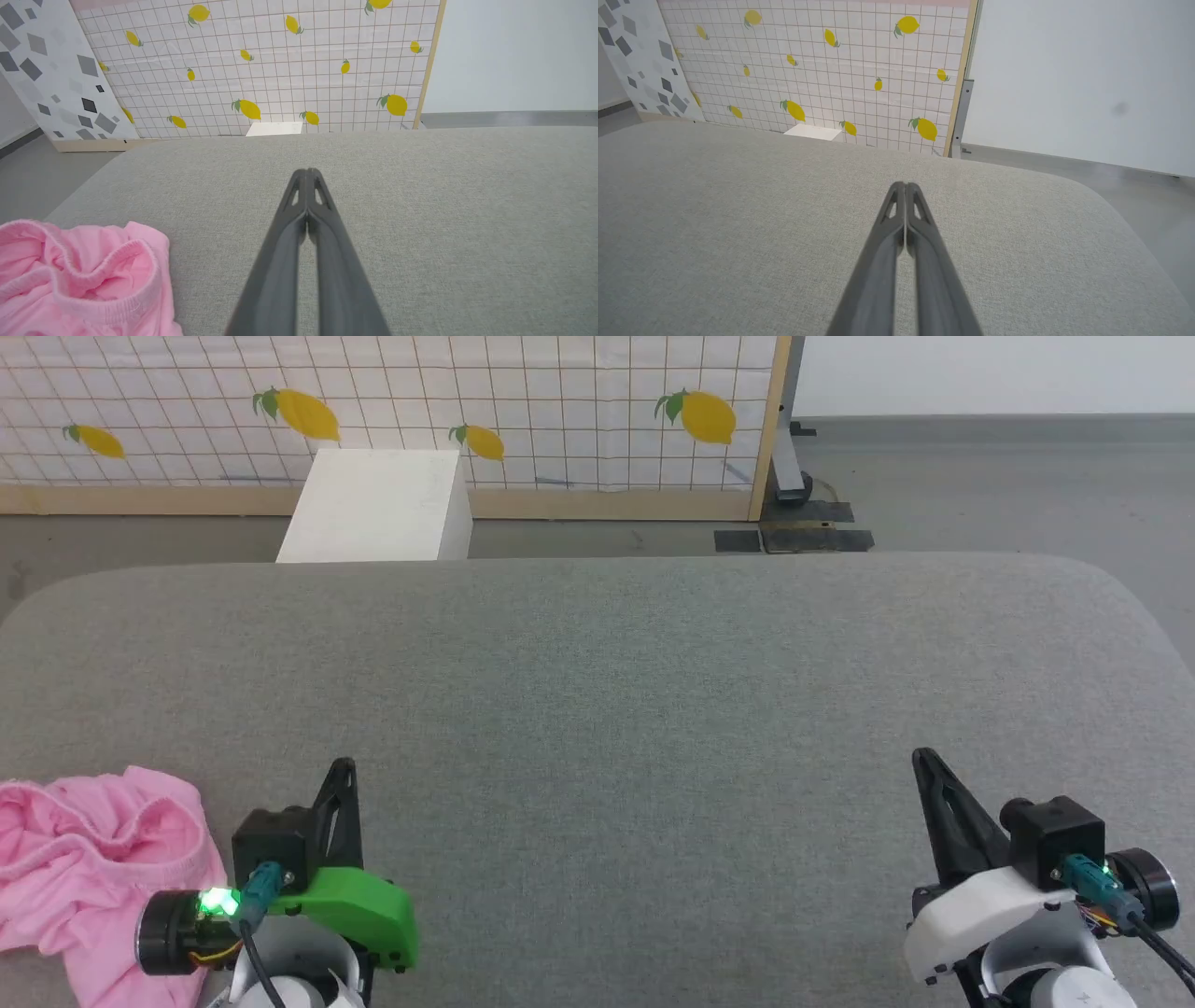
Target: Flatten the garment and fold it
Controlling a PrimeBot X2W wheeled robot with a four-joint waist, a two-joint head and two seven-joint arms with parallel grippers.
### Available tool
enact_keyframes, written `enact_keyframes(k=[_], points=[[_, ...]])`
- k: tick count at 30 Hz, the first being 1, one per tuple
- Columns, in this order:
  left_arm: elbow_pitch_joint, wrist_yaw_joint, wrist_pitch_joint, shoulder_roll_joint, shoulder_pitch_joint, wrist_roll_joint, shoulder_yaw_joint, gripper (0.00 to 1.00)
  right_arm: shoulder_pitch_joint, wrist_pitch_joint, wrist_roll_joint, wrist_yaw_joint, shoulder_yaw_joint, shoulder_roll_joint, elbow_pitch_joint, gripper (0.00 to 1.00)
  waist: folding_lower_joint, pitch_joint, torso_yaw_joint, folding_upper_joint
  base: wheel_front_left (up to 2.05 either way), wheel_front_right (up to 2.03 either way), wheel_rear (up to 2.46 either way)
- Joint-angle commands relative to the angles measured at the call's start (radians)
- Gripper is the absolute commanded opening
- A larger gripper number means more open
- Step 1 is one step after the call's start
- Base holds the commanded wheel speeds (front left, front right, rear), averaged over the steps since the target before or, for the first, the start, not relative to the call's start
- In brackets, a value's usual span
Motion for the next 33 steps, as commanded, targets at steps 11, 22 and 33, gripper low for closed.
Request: enact_keyframes(k=[11,22,33], points=[[-0.003,-0.001,0.001,-0.004,0.011,0.01,0.002,0.0,-0.009,0.0,-0.006,-0.001,0.001,0.0,-0.005,0.0,0.0,0.0,0.0,0.0081,0.0,0.0,0.0],[0.012,0.003,-0.014,0.0,0.003,-0.011,-0.008,1.0,0.008,-0.014,0.021,0.0,-0.001,0.0,0.012,1.0,0.0,0.0,0.0,0.0004,0.0,0.0,0.0],[0.032,0.012,-0.041,0.0,0.005,-0.029,-0.013,1.0,0.016,-0.041,0.052,0.0,0.003,0.0,0.032,1.0,0.0,0.001,0.013,0.0012,0.0,0.0,0.0]])
